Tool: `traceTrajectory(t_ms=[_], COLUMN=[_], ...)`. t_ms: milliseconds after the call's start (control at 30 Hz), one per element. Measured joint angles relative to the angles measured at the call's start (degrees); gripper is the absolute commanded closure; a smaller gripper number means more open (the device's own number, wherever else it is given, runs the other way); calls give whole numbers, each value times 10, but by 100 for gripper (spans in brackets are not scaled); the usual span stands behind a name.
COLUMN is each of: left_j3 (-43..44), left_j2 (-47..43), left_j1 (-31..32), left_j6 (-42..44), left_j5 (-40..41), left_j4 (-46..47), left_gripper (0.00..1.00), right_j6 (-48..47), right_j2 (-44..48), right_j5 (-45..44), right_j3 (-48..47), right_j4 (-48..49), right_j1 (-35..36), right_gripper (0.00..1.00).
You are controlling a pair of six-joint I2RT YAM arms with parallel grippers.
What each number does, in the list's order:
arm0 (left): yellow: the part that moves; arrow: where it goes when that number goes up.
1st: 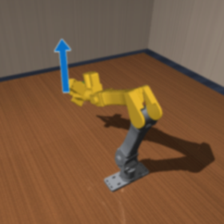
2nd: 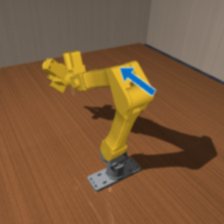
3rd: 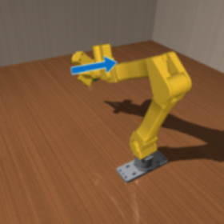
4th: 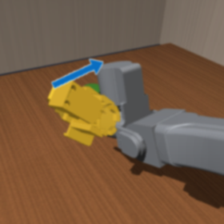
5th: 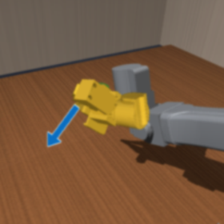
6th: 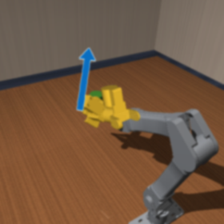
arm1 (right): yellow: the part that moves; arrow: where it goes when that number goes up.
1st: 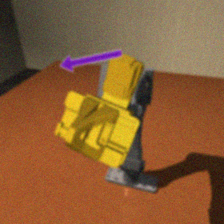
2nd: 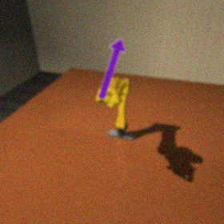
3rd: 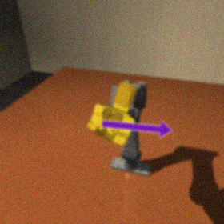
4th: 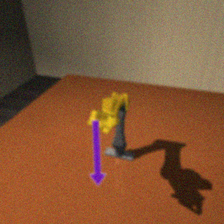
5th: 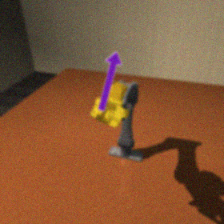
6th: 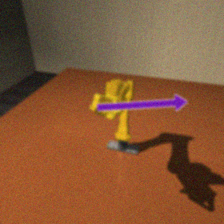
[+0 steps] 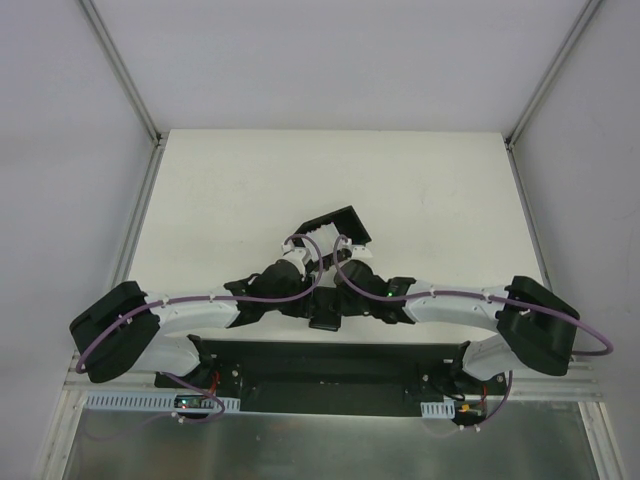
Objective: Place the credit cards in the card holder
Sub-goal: Close the card holder at the center of the board.
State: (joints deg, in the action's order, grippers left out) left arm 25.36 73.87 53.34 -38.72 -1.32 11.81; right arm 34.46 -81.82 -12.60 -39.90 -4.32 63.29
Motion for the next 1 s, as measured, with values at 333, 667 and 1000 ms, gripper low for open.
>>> traceTrajectory(t_ms=[333, 667, 1000], left_j3=[0, 0, 0], left_j2=[11, 14, 14], left_j1=[0, 0, 0], left_j6=[0, 2, 2], left_j5=[-12, -15, -14], left_j4=[15, 18, 18], left_gripper=[62, 63, 63], right_j6=[-2, -3, -3], right_j2=[-15, -33, -46], right_j5=[0, 0, -16], right_j3=[-14, -30, -46], right_j4=[3, -2, -18], right_j1=[0, 0, 14], right_gripper=[80, 83, 94])
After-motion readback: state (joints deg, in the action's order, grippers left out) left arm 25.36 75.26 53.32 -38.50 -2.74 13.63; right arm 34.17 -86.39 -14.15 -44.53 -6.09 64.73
